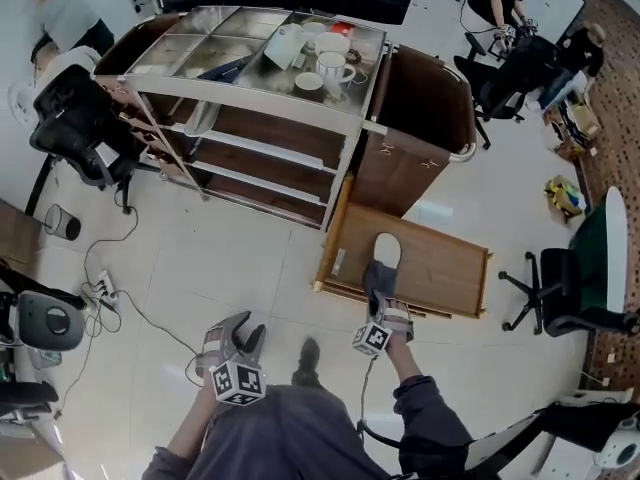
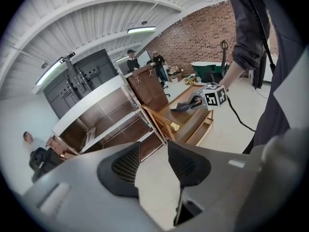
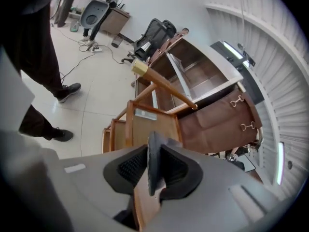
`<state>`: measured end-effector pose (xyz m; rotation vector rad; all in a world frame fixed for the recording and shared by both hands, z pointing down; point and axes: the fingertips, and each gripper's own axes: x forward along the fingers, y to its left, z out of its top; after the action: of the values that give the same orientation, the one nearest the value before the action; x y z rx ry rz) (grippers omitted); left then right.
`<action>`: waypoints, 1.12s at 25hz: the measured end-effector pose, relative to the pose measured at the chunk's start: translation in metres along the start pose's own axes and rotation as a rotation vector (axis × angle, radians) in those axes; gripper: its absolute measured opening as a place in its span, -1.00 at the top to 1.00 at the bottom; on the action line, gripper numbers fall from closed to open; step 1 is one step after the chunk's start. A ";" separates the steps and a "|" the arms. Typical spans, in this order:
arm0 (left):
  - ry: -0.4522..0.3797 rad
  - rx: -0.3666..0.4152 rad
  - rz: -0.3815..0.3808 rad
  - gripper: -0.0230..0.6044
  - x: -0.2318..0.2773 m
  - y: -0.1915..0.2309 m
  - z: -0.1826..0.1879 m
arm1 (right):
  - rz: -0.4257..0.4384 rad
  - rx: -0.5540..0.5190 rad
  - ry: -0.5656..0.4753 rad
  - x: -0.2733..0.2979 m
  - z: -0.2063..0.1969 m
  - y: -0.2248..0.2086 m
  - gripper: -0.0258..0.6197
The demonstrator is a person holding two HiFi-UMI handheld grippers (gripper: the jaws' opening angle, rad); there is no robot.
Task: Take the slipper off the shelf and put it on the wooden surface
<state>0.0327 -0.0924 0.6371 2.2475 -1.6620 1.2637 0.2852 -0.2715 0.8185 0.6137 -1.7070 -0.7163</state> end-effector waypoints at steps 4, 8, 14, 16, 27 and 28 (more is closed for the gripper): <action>0.048 -0.046 0.045 0.31 -0.012 -0.017 0.008 | 0.072 -0.016 0.025 0.047 -0.032 0.010 0.62; 0.102 -0.069 0.073 0.32 -0.022 -0.026 0.006 | 0.220 -0.016 0.071 0.072 -0.050 0.040 0.46; 0.113 -0.090 0.081 0.32 -0.035 -0.034 0.014 | 0.284 0.134 0.037 0.056 -0.036 0.041 0.13; 0.109 -0.085 0.067 0.32 -0.037 -0.040 0.016 | 0.267 0.192 0.003 0.041 -0.024 0.033 0.07; -0.029 0.050 -0.069 0.32 -0.049 -0.109 0.035 | -0.035 0.320 -0.137 -0.129 0.009 0.003 0.89; -0.051 0.052 -0.093 0.32 -0.053 -0.119 0.036 | -0.049 0.337 -0.147 -0.148 0.012 0.006 0.92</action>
<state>0.1464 -0.0213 0.6264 2.3762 -1.5386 1.2520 0.3080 -0.1592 0.7235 0.8556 -1.9749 -0.5204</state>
